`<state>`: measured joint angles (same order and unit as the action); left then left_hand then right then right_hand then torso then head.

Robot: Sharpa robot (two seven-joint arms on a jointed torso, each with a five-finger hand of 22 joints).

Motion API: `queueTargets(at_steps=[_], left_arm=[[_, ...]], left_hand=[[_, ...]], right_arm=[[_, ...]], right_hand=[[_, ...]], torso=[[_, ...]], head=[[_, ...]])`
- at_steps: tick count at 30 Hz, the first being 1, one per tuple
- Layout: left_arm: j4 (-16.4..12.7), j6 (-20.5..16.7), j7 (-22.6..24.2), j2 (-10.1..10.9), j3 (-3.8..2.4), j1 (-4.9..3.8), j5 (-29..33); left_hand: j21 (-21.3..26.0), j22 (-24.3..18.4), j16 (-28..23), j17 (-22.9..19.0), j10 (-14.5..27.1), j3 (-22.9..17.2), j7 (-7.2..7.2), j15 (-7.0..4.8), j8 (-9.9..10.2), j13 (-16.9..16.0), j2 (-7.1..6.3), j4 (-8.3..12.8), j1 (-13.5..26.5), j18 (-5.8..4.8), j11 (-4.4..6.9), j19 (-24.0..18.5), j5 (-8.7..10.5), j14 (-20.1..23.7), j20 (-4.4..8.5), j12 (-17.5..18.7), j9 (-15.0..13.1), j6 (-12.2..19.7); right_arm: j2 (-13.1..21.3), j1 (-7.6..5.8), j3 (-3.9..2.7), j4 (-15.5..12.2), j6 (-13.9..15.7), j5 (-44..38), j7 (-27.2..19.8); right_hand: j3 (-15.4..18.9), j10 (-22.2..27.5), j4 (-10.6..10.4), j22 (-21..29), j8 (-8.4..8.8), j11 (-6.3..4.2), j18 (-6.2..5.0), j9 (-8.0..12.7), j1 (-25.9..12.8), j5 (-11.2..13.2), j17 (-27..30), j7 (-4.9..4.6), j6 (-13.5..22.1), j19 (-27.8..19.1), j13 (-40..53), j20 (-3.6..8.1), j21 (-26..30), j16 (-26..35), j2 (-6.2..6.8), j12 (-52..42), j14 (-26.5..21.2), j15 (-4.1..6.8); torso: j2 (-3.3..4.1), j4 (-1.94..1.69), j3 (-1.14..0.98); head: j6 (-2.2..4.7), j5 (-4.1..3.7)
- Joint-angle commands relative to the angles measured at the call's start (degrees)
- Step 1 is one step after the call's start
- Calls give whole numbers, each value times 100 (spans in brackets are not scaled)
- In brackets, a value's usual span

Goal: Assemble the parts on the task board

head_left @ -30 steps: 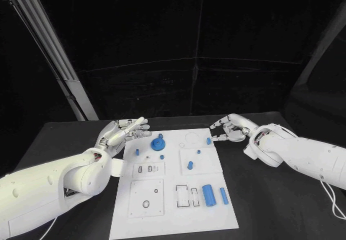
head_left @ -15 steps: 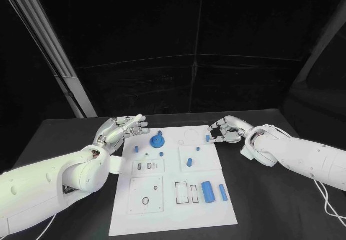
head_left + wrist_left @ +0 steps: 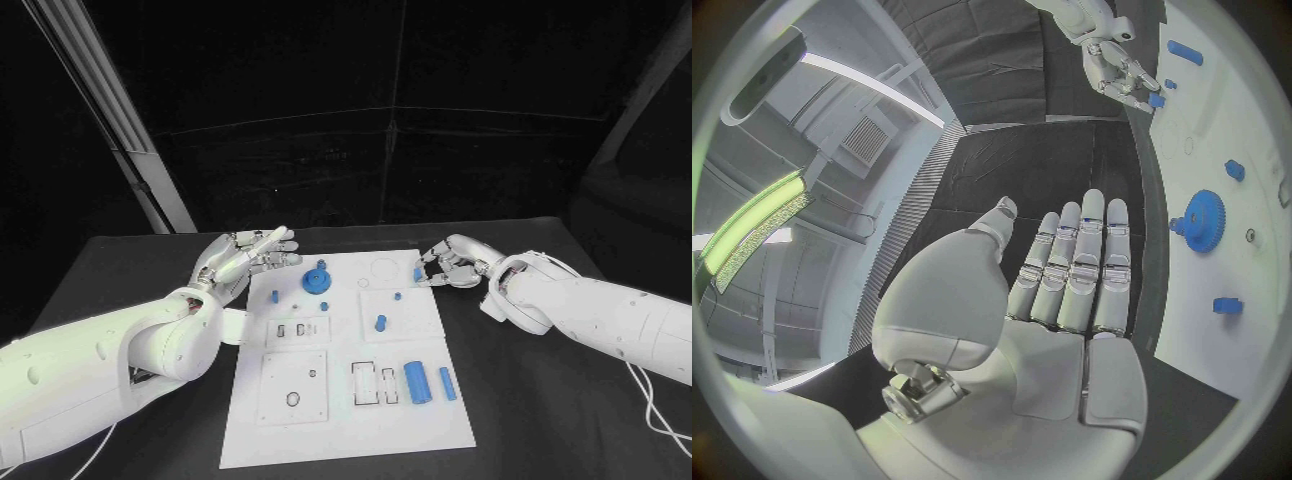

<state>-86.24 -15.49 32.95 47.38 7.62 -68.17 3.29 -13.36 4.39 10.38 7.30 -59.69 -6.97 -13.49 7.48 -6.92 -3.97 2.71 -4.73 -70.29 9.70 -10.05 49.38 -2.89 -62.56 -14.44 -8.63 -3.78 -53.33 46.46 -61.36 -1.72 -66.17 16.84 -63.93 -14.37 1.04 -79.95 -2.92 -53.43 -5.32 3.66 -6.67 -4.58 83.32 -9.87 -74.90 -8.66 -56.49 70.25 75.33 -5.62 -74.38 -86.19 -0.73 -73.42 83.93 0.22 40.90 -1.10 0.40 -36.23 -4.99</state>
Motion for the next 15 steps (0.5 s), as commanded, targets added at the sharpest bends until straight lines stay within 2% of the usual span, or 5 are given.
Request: queueTargets(at_steps=[1, 4, 7, 10, 15], left_arm=[[-2, 90, 9, -8, -5, -7, -4], [-2, 101, 6, -10, -5, -7, -4], [3, 106, -5, -14, -5, -7, -4], [6, 116, -16, -15, -5, -7, -5], [11, 129, -27, -16, -5, -7, -5]], left_hand=[[24, -9, -32, 5, -2, 0, -23, 17, 25, 7, -7, 48, -45, 91, -21, 39, -26, -26, 10, 23, 2, 47], [24, -10, -33, 5, 0, -1, -24, 17, 26, 7, -6, 51, -47, 91, -22, 39, -26, -26, 10, 25, 3, 49], [31, -15, -43, 6, 11, -17, -28, 19, 34, 9, 11, 72, -69, 90, -26, 41, -27, -25, 9, 36, 4, 59], [35, -18, -48, 7, 15, -35, -28, 20, 36, 10, 32, 83, -83, 90, -26, 42, -28, -26, 9, 41, 4, 61], [36, -19, -50, 7, 15, -37, -29, 20, 37, 10, 35, 86, -85, 89, -26, 42, -28, -26, 9, 43, 4, 62]], right_arm=[[-11, -6, -2, -23, -62, -53, 17], [-26, -4, -2, -31, -70, -62, 32], [-38, -3, -2, -36, -65, -78, 60], [-49, -2, -2, -32, -58, -85, 83], [-82, -2, -2, -8, -52, -103, 113]], right_hand=[[-52, -46, 11, 1, -21, -19, -11, 2, 34, 28, -777, 5, -62, 35, -24, 2, -23, -12, -87, -7, 446, 46], [-58, -44, 14, 6, -22, -20, -11, 2, 35, 31, -776, 7, -74, 33, -26, 3, -21, -11, -90, -5, 446, 47], [-63, -47, 16, -1, -21, -22, -10, 3, 30, 43, -783, 9, -86, 37, -22, 4, -23, -15, -92, -9, 447, 49], [-68, -47, 13, -8, -19, -22, -9, 4, 22, 51, -787, 9, -94, 41, -22, 5, -27, -16, -98, -9, 448, 50], [-109, -61, 7, -33, -7, -27, -4, 12, 7, 63, -804, 15, -123, 56, -4, 10, -38, -25, -151, -29, 452, 54]], torso=[[-4, 11, 0], [-4, 13, -1], [-10, 21, -7], [-14, 23, -3], [-17, 37, -7]], head=[[-34, -2], [-46, -13], [-60, 11], [-73, -11], [-62, 11]])
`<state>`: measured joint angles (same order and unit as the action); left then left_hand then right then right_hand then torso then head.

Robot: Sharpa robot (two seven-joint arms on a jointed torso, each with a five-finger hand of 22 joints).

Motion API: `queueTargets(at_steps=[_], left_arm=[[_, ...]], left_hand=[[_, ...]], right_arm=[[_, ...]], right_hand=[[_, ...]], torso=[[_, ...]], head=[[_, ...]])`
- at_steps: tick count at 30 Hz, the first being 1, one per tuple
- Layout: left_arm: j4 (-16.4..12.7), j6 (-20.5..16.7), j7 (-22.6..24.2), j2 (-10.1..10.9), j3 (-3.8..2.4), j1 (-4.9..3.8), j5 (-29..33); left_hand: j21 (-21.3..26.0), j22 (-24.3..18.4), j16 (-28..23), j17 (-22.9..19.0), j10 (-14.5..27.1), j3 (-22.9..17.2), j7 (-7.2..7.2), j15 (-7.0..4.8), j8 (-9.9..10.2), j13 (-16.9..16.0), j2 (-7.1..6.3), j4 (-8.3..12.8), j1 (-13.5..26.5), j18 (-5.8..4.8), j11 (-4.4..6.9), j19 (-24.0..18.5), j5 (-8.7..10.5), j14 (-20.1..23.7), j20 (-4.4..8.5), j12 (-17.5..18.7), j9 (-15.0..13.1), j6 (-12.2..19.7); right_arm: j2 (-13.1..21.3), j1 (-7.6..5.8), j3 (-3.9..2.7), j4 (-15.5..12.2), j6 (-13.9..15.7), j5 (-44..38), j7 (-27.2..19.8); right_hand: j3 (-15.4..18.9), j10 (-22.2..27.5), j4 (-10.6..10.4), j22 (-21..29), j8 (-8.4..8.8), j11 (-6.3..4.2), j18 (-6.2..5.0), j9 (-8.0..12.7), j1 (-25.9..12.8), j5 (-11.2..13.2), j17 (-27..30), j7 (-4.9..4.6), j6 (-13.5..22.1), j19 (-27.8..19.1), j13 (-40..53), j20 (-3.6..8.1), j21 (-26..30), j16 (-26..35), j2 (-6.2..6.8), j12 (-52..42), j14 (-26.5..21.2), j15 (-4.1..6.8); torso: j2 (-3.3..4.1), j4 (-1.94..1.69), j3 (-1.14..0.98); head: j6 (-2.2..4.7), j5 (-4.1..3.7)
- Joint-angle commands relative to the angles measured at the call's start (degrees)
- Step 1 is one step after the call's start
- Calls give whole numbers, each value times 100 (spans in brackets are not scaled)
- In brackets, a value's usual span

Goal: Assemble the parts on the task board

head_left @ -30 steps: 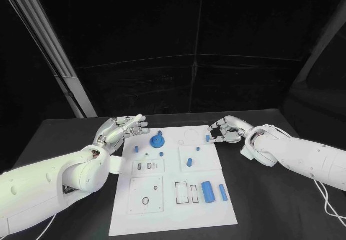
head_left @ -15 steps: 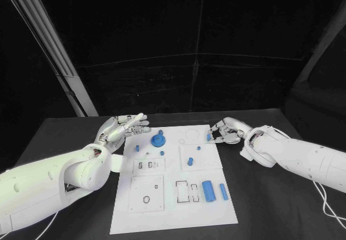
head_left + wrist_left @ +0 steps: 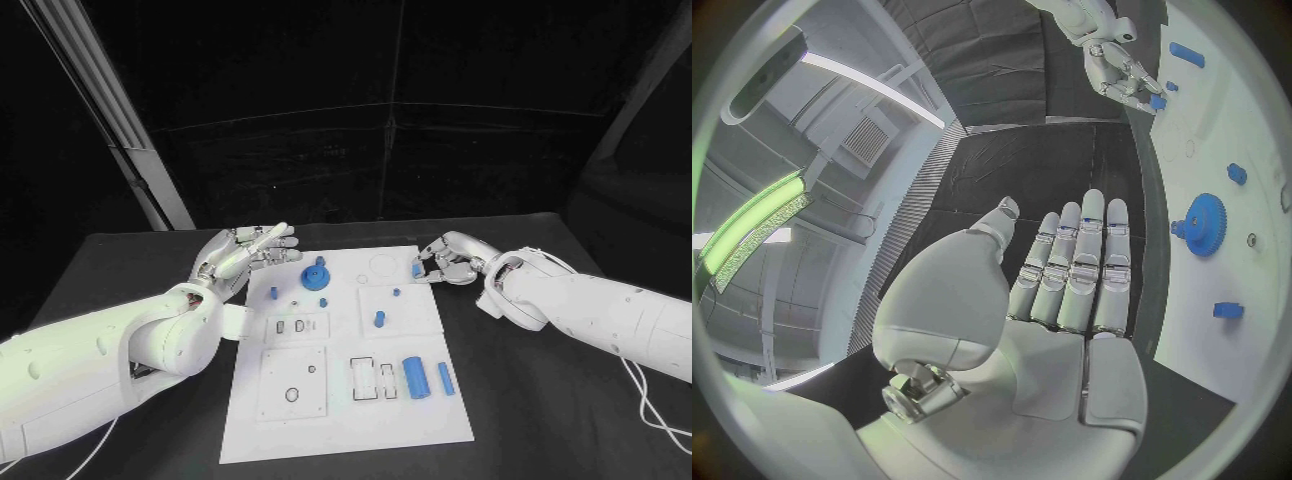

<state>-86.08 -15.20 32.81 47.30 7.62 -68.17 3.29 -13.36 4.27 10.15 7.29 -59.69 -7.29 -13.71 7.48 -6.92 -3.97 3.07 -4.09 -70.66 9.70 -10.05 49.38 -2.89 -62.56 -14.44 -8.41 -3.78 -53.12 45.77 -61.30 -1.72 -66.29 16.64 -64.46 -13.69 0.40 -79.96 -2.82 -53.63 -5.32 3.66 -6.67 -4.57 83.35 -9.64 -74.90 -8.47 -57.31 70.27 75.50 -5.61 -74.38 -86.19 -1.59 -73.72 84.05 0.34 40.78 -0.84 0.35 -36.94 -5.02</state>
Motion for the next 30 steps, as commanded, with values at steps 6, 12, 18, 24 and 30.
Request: queueTargets(at_steps=[6, 12, 18, 24, 30], left_arm=[[-6, 115, -24, -3, -5, -7, -5], [-6, 122, -27, 0, -5, -7, -5], [-6, 122, -30, 3, -5, -7, -5], [-14, 135, -35, 3, -5, -8, -5], [-17, 137, -40, 5, -5, -8, -5]], left_hand=[[36, -6, -27, 8, 15, -6, -7, 20, 37, 10, -1, 22, -48, 89, -26, 42, -28, -26, 9, 21, 4, 41], [38, -7, -29, 8, 17, -6, -8, 21, 38, 10, -1, 24, -48, 89, -27, 43, -27, -25, 9, 22, 4, 43], [38, -7, -29, 8, 17, -6, -8, 21, 38, 10, -1, 24, -48, 89, -27, 43, -27, -25, 9, 22, 4, 43], [38, -7, -29, 8, 17, -6, -8, 21, 38, 10, -1, 24, -48, 89, -27, 43, -27, -25, 9, 22, 4, 43], [40, -9, -32, 8, 22, -7, -11, 22, 41, 11, -2, 28, -48, 89, -30, 43, -26, -25, 8, 27, 5, 48]], right_arm=[[-48, -7, -2, 33, -29, -101, 76], [-72, -7, -2, 62, -26, -121, 86], [-97, -7, -2, 82, -28, -148, 111], [-119, -7, -2, 105, -40, -171, 132], [-136, -7, -2, 114, -72, -220, 160]], right_hand=[[-93, -70, 1, -43, 0, -36, 1, 16, -1, 87, -820, 8, -85, 73, -11, 15, -52, -33, -114, -10, 444, 50], [-171, -80, 20, -61, -20, -64, 3, 12, 5, 147, -835, 45, -202, 84, 2, 28, -62, -40, -177, -24, 448, 69], [-201, -81, 34, -63, -18, -77, 3, 15, 5, 192, -838, 58, -237, 86, 5, 38, -62, -41, -188, -25, 448, 81], [-208, -80, 41, -66, -7, -78, 4, 20, -1, 218, -840, 57, -237, 87, 4, 42, -64, -42, -179, -23, 449, 84], [-216, -73, 72, -57, 21, -76, 3, 33, -2, 254, -832, 52, -223, 83, -3, 48, -60, -37, -135, -13, 447, 86]], torso=[[-5, 18, -4], [-11, 22, 1], [-8, 30, -5], [2, 31, -8], [5, 37, -11]], head=[[-6, 16], [-41, 1], [-50, 11], [-44, 19], [-41, 24]])
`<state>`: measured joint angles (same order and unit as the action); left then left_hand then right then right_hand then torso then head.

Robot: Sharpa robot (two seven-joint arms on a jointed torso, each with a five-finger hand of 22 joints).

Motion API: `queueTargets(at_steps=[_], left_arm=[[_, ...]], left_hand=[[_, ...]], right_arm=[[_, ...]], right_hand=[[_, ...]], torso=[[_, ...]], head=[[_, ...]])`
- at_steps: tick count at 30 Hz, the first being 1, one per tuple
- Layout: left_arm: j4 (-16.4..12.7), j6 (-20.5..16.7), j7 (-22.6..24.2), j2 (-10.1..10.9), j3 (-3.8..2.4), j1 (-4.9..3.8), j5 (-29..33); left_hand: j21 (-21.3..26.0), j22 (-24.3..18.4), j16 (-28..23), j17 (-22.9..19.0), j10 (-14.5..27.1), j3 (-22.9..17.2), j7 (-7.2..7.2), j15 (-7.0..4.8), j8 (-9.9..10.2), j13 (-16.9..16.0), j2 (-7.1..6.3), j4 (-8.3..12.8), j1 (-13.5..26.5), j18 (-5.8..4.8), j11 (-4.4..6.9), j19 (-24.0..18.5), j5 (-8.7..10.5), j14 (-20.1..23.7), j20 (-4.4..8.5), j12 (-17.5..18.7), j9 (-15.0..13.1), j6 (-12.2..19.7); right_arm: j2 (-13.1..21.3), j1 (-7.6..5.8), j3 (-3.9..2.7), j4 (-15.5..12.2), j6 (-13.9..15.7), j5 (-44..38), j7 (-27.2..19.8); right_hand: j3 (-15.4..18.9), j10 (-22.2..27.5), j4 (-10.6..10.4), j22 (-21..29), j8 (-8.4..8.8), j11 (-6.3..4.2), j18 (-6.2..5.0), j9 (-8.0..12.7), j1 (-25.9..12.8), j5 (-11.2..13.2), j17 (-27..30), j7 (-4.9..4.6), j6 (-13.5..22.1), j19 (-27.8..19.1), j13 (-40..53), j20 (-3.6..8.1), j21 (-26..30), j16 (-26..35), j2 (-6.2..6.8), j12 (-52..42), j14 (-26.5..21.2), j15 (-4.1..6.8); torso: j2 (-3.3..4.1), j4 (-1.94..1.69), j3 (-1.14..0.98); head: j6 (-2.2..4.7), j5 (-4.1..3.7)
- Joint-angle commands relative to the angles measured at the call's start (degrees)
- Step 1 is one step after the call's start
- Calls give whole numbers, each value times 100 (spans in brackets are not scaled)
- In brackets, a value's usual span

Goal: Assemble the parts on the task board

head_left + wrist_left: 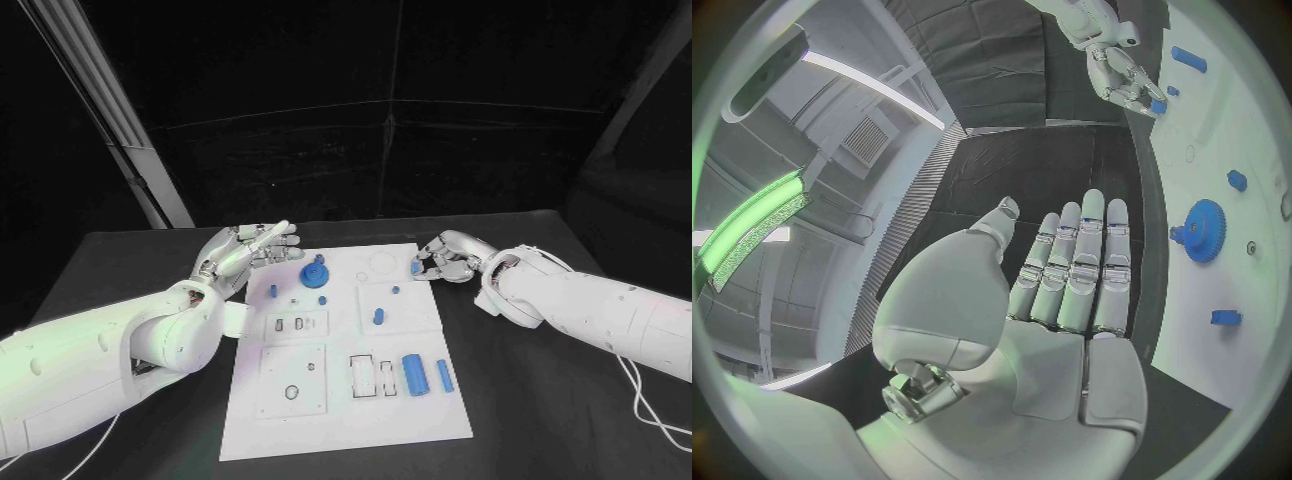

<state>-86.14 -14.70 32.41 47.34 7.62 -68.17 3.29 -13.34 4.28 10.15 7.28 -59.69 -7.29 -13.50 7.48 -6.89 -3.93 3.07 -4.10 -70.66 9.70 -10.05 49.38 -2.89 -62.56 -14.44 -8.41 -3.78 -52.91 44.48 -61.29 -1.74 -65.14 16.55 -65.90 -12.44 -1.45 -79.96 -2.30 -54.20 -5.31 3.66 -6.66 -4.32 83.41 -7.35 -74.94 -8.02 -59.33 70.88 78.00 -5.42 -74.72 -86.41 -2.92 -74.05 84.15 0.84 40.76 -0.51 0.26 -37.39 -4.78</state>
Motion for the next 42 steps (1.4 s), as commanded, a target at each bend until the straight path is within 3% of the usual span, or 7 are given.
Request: queueTargets(at_steps=[1, 12, 30, 35, 42], left_arm=[[-12, 87, -1, 2, -5, -8, -5], [-18, 96, -11, 5, -5, -8, -5], [-21, 123, -27, 3, -5, -8, -6], [-22, 123, -28, 4, -5, -8, -6], [-21, 123, -30, 5, -5, -8, -6]], left_hand=[[38, -10, -32, 10, 22, -7, -31, 21, 39, 7, -2, 29, -48, 89, -30, 44, -26, -25, 8, 27, 5, 27], [43, -13, -38, 10, 41, -9, -38, 24, 48, 10, -4, 39, -50, 89, -36, 45, -26, -26, 7, 41, 7, 42], [48, -16, -44, 11, 60, -11, -46, 27, 56, 13, -4, 49, -50, 88, -43, 46, -26, -28, 5, 54, 8, 55], [48, -16, -44, 11, 60, -11, -46, 27, 56, 13, -4, 49, -50, 88, -43, 46, -26, -28, 5, 54, 8, 55], [48, -16, -44, 11, 60, -11, -46, 27, 56, 13, -4, 49, -50, 88, -43, 46, -26, -28, 5, 54, 8, 55]], right_arm=[[-10, -9, -1, 0, -70, -93, 41], [-41, -9, -1, 3, -71, -149, 103], [-109, -9, -1, 54, -41, -154, 166], [-123, -9, -1, 62, -40, -154, 169], [-139, -9, -2, 65, 13, -149, 101]], right_hand=[[-32, -69, 29, 6, 26, -75, 2, 11, -6, 29, -825, 6, -21, 18, -257, 30, -24, -13, 11, 25, 436, 35], [0, -31, 58, 40, 133, -35, 0, 46, -111, 37, -803, -44, 95, -2, -308, 15, -5, 1, 144, 88, 430, 7], [12, -8, 43, 73, 169, -12, -6, 54, -196, 25, -789, -68, 186, -20, -343, -3, 12, 10, 172, 129, 426, -13], [6, -14, 37, 62, 165, -10, -4, 52, -211, 20, -795, -69, 188, -14, -335, -6, 7, 7, 159, 120, 428, -15], [-127, -87, 58, -28, 31, -68, 6, -3, -182, 21, -859, 8, -63, 39, -244, 5, -35, -26, 6, 14, 444, 18]], torso=[[7, 4, -3], [13, 9, -8], [20, 12, -15], [23, 18, -18], [18, 23, -17]], head=[[5, 0], [3, 2], [18, 13], [16, 19], [12, 22]])
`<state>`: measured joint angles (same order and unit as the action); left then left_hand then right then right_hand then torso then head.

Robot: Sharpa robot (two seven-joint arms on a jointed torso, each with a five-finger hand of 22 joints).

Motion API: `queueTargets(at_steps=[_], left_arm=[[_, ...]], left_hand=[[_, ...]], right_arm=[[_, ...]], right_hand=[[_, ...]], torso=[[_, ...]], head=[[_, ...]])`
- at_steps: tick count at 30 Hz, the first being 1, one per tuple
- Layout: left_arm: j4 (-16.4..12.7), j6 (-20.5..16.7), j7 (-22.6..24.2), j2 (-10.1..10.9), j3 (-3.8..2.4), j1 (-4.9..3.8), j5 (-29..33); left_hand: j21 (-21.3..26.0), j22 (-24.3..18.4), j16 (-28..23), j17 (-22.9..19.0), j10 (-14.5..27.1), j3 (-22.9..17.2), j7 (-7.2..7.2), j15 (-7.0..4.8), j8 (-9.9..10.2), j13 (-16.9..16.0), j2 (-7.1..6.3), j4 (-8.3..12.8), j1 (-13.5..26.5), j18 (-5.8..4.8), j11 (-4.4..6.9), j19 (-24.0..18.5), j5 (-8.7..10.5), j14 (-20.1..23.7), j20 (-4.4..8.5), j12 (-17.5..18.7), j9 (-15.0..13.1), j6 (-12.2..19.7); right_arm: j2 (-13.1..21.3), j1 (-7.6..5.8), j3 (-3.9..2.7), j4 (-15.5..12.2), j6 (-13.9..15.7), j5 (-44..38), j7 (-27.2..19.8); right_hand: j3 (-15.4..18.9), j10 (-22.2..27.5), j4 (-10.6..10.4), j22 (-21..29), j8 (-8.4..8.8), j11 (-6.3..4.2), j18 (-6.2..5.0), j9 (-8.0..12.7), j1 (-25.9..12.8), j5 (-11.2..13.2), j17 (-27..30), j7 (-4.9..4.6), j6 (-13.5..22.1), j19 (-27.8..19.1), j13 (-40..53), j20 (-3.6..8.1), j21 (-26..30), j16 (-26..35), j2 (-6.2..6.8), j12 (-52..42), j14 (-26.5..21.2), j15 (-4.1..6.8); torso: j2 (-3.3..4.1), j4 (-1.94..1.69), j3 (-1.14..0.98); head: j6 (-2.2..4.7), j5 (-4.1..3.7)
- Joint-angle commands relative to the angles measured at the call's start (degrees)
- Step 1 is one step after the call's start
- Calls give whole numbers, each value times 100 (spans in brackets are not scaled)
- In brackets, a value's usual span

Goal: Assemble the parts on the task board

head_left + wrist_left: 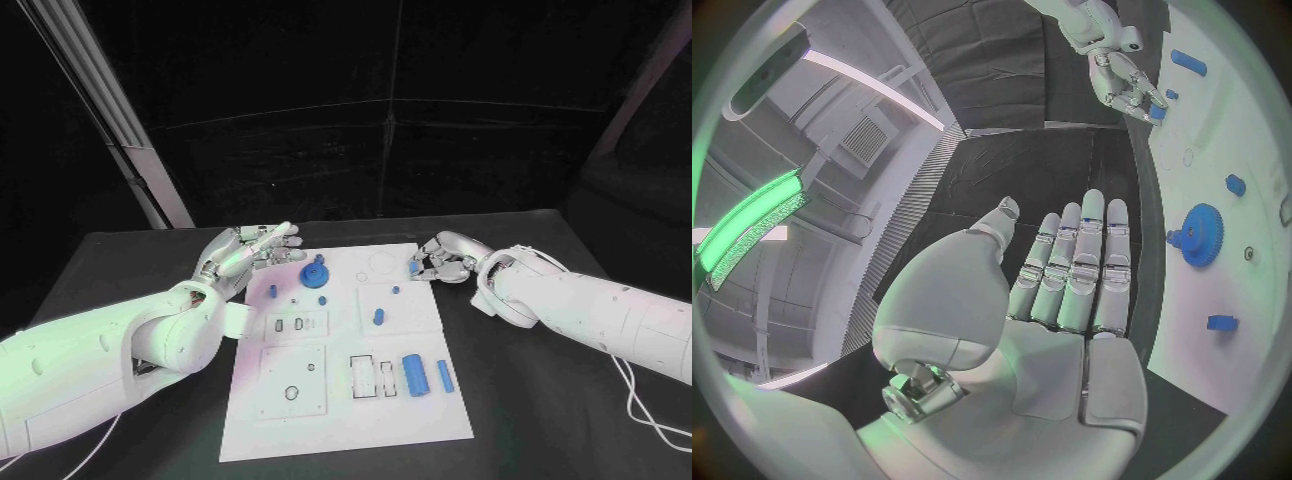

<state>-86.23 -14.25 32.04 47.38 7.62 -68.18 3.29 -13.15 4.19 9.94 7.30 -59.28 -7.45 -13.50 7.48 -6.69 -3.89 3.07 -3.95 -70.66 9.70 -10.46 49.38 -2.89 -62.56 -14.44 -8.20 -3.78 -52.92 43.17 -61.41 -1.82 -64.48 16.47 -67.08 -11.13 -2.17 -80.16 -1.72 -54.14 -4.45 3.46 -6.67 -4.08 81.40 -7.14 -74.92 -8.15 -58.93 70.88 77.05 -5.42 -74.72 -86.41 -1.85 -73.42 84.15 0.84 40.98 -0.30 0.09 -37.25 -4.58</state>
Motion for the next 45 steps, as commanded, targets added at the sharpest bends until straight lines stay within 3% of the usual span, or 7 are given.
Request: queueTargets(at_steps=[1, 11, 17, 27, 33, 38, 45], left_arm=[[-13, 78, 7, 1, -5, -8, -6], [-14, 81, 0, 8, -4, -8, -6], [-13, 74, 1, 26, -4, -8, -6], [43, 76, 11, 53, -4, -9, -6], [123, 78, 21, 43, -4, -10, 27], [211, 70, 36, 29, -4, -12, 141], [304, 111, 67, 16, -5, -14, 190]], left_hand=[[28, -7, -23, 9, 19, 4, -46, 27, 36, 9, -4, 34, -50, 88, -1, 46, -26, -28, 5, 33, 8, 56], [31, -9, -26, 10, 29, 2, -49, 28, 41, 10, -3, 40, -50, 88, -5, 48, -26, -30, 4, 41, 8, 64], [32, -10, -27, 11, 32, 0, -50, 29, 42, 10, -2, 43, -52, 88, -6, 49, -26, -31, 4, 44, 8, 66], [33, -10, -28, 11, 33, 0, -50, 29, 43, 10, -2, 46, -53, 88, -6, 50, -26, -33, 4, 45, 8, 66], [33, -10, -28, 11, 33, -1, -50, 29, 43, 10, -2, 48, -53, 88, -6, 50, -26, -33, 4, 45, 8, 67], [33, -11, -28, 12, 32, -2, -49, 28, 43, 9, -3, 51, -55, 89, -5, 52, -26, -36, 4, 45, 7, 66], [6, -2, 5, 48, -193, -64, 86, -45, -69, -23, 53, 106, -81, 103, 105, 155, -29, -182, 49, -29, -27, -165]], right_arm=[[-10, 3, 7, -2, 45, -20, -44], [19, 3, 6, -85, 362, 91, -107], [131, 2, 3, -328, 482, 208, -44], [356, -10, -9, -1180, 474, 292, 438], [279, -24, -13, -1637, 421, 103, 839], [-92, -27, -14, -1865, 334, -384, 1230], [-683, -25, -8, -1813, 156, -1124, 1588]], right_hand=[[-93, -82, 5, -57, -84, -66, 10, -38, 30, 12, -875, 45, -166, 54, -131, 15, -46, -34, -142, -71, 446, 33], [-444, -131, 106, -148, -180, -178, 26, -78, 127, -2, -938, 168, -417, 107, -79, 113, -94, -66, -382, -117, 461, 135], [-488, -138, 119, -170, -174, -179, 31, -77, 123, -11, -951, 168, -417, 119, -70, 120, -105, -73, -390, -126, 464, 137], [-549, -137, 149, -173, -141, -170, 33, -66, 98, -15, -958, 152, -380, 121, -74, 125, -108, -76, -358, -116, 466, 135], [-583, -137, 167, -169, -125, -164, 33, -61, 87, -15, -956, 145, -365, 119, -74, 124, -108, -75, -342, -114, 465, 131], [-625, -135, 176, -153, -115, -159, 31, -58, 70, -20, -954, 137, -361, 110, -76, 122, -102, -74, -346, -109, 465, 127], [-685, -137, 203, -144, -94, -150, 29, -53, 9, -114, -939, 129, -357, 105, -70, 116, -99, -66, -283, -111, 461, 119]], torso=[[-4, 2, 0], [-24, 14, 2], [-38, 19, 9], [-142, 23, 43], [-221, 14, 68], [-278, 3, 79], [-307, -39, 94]], head=[[-2, 2], [-28, 19], [-33, 22], [-53, 64], [-100, 168], [-192, 384], [-320, 531]])
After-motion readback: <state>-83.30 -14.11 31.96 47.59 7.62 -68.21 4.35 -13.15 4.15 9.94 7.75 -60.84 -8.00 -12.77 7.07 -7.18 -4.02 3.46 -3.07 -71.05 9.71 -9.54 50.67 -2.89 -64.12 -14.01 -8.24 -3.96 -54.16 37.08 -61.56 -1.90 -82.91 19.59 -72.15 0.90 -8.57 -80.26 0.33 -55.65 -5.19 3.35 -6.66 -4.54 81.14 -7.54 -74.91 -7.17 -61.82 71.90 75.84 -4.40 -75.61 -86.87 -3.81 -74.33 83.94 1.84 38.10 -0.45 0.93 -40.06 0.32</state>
